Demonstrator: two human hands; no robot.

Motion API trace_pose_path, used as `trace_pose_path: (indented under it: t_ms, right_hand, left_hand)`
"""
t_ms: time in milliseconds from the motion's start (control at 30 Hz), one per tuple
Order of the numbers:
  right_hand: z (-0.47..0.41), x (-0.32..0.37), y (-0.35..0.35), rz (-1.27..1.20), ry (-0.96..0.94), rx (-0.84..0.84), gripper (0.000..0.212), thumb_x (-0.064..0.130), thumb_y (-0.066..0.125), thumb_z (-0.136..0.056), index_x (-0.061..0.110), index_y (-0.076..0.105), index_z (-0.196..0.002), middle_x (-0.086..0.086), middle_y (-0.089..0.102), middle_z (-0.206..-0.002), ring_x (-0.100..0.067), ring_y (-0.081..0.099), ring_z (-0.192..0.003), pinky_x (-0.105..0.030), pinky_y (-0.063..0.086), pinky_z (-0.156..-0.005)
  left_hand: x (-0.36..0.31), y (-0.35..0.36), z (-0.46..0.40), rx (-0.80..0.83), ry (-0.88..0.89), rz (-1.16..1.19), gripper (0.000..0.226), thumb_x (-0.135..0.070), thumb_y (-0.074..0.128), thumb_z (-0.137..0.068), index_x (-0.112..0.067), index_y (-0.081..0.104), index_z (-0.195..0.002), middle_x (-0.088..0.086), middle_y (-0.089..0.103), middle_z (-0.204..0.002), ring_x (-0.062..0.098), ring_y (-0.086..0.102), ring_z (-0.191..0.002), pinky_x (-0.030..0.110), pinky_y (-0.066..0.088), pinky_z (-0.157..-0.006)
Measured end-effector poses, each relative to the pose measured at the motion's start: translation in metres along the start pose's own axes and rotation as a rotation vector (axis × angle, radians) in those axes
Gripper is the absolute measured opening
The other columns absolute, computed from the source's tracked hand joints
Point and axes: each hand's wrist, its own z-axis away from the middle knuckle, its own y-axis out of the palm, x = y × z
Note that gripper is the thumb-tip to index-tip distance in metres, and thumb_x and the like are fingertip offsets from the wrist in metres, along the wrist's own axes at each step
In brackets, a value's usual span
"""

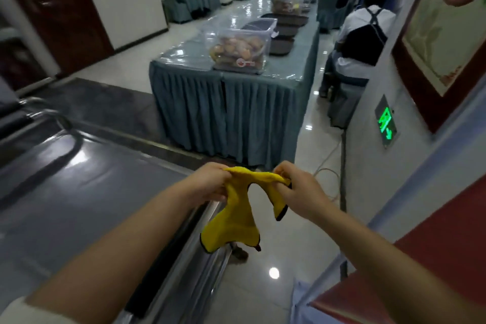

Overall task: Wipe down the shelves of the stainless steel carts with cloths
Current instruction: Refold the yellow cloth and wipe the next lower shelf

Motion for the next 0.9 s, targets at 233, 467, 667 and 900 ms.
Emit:
trace_pose_path:
  t_ms: [233, 467, 667, 900]
  right_hand:
    - [-0.096, -0.003, 0.021, -0.246, -0.117, 0.420, 0.041, 0.067, 0.052, -0.078, 0.030, 0.066, -0.091, 0.001, 0.066, -0.100, -0.014, 0.061, -0.097, -0.048, 0.052, -0.090]
    - [-0.209, 0.003, 0.025, -0.200, -0.168, 0.299, 0.071, 0.036, 0.073, -0.079, 0.043, 0.034, -0.138, 0.021, 0.034, -0.141, -0.003, 0.035, -0.130, -0.023, 0.038, -0.098]
    - [-0.281, 0.017, 0.030, -0.143, -0.201, 0.472, 0.025, 0.026, 0.075, -0.078, 0.017, 0.062, -0.097, 0.004, 0.061, -0.113, -0.014, 0.057, -0.108, -0.040, 0.053, -0.089]
    - [-0.362, 0.025, 0.034, -0.246, -0.320, 0.512, 0.028, 0.038, 0.075, -0.077, 0.018, 0.056, -0.085, -0.010, 0.062, -0.087, -0.022, 0.062, -0.078, -0.029, 0.049, -0.061]
  left_hand:
    - [-0.020, -0.062, -0.040, -0.003, 0.140, 0.127, 0.044, 0.006, 0.045, -0.088, -0.021, 0.063, -0.118, 0.004, 0.075, -0.093, 0.017, 0.073, -0.082, 0.027, 0.056, -0.063]
    - [-0.052, -0.119, -0.094, 0.145, 0.338, 0.047, 0.040, 0.000, 0.057, -0.088, -0.026, 0.065, -0.118, 0.011, 0.069, -0.110, 0.026, 0.067, -0.105, 0.039, 0.057, -0.087]
    - [-0.054, -0.155, -0.126, 0.046, 0.357, 0.095, 0.031, -0.025, 0.064, -0.089, -0.032, 0.064, -0.119, 0.016, 0.068, -0.112, 0.031, 0.064, -0.107, 0.046, 0.052, -0.096]
    - [-0.015, -0.171, -0.193, -0.149, 0.080, 0.197, 0.073, -0.087, 0.039, -0.073, -0.030, 0.071, -0.107, -0.002, 0.070, -0.115, 0.019, 0.063, -0.112, 0.049, 0.042, -0.106]
